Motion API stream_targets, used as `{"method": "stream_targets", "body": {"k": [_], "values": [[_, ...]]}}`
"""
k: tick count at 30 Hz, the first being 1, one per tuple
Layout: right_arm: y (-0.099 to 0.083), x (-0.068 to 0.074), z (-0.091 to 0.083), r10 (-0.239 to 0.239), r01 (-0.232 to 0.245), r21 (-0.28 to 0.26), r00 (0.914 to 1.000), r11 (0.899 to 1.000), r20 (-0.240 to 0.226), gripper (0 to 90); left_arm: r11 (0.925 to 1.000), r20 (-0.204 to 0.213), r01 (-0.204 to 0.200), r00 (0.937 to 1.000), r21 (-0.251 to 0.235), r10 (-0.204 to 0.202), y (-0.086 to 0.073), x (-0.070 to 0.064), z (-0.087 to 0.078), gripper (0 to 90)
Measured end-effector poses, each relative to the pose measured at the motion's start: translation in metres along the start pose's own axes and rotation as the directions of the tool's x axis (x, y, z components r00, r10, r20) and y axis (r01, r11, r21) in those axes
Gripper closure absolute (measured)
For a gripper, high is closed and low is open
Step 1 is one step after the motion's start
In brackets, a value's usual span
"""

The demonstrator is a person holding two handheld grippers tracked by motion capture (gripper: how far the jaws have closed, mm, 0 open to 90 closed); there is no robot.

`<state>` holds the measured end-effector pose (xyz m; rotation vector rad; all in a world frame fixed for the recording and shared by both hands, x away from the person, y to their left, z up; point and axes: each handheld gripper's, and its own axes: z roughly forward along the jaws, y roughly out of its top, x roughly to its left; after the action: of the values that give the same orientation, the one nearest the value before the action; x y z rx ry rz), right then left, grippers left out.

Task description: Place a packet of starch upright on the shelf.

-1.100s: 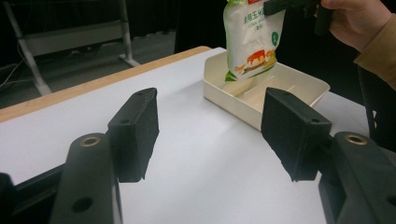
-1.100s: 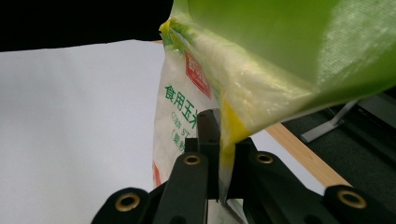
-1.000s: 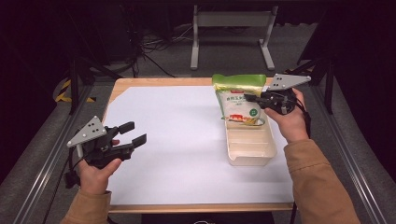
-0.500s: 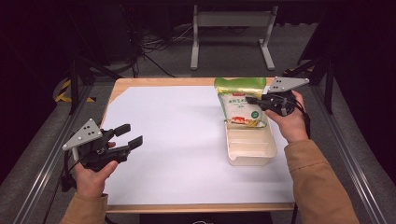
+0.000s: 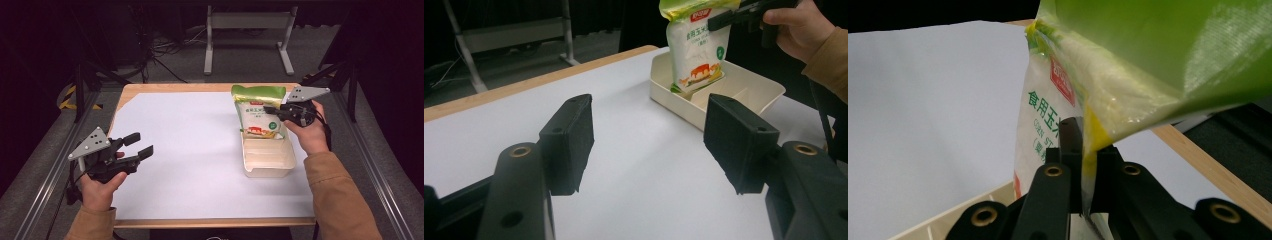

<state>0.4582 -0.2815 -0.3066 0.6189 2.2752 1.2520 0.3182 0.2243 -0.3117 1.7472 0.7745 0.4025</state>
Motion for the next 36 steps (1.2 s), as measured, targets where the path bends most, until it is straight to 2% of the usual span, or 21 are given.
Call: {"method": "stream_targets", "body": {"k": [16,19,23,27,36], "values": [[-0.014,0.000,-0.002,0.051,-0.051,-0.026,0.9987,0.998,0.003,87.9,1.0000,0.001,0.000,1.0000,-0.001,0.000,0.000,0.000,0.000,37.6],[-0.020,0.002,-0.001,0.057,-0.057,0.004,0.9983,0.998,0.013,87.9,1.0000,0.002,0.000,1.0000,0.001,0.000,-0.001,0.000,0.000,37.6],[-0.035,0.005,0.008,0.061,-0.061,0.066,0.9981,0.996,0.002,87.2,1.0000,0.001,-0.004,1.0000,0.003,0.004,-0.001,0.000,0.001,37.6],[-0.038,0.007,0.008,0.076,-0.076,0.049,0.9971,0.996,0.004,86.8,1.0000,0.000,-0.002,1.0000,0.007,0.002,-0.001,0.001,0.002,37.6],[-0.037,0.007,0.007,0.082,-0.082,0.062,0.9966,0.995,0.012,82.1,0.9999,-0.002,0.007,1.0000,0.008,-0.007,-0.002,0.003,0.003,37.1]]}}
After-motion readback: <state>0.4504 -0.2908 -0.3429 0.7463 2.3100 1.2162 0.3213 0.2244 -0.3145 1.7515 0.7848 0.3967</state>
